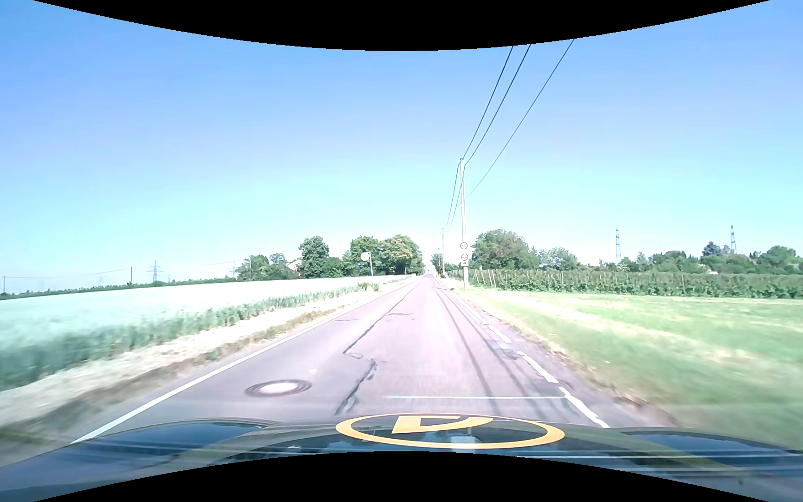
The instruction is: Follow the waypoints while adhering to traffic rules and regulations
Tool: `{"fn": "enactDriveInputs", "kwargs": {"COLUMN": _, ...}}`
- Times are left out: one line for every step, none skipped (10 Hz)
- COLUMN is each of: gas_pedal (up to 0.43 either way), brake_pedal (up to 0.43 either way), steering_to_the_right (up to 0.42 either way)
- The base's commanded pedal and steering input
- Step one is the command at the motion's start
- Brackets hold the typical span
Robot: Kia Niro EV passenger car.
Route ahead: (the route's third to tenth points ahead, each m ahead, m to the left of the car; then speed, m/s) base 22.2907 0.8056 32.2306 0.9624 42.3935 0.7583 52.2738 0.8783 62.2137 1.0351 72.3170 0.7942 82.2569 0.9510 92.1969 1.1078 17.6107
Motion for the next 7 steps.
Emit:
{"fn": "enactDriveInputs", "kwargs": {"gas_pedal": 0.268, "brake_pedal": 0.0, "steering_to_the_right": -0.002}}
{"fn": "enactDriveInputs", "kwargs": {"gas_pedal": 0.268, "brake_pedal": 0.0, "steering_to_the_right": -0.001}}
{"fn": "enactDriveInputs", "kwargs": {"gas_pedal": 0.268, "brake_pedal": 0.0, "steering_to_the_right": -0.001}}
{"fn": "enactDriveInputs", "kwargs": {"gas_pedal": 0.268, "brake_pedal": 0.0, "steering_to_the_right": -0.002}}
{"fn": "enactDriveInputs", "kwargs": {"gas_pedal": 0.26, "brake_pedal": 0.0, "steering_to_the_right": -0.003}}
{"fn": "enactDriveInputs", "kwargs": {"gas_pedal": 0.268, "brake_pedal": 0.0, "steering_to_the_right": -0.003}}
{"fn": "enactDriveInputs", "kwargs": {"gas_pedal": 0.268, "brake_pedal": 0.0, "steering_to_the_right": -0.003}}
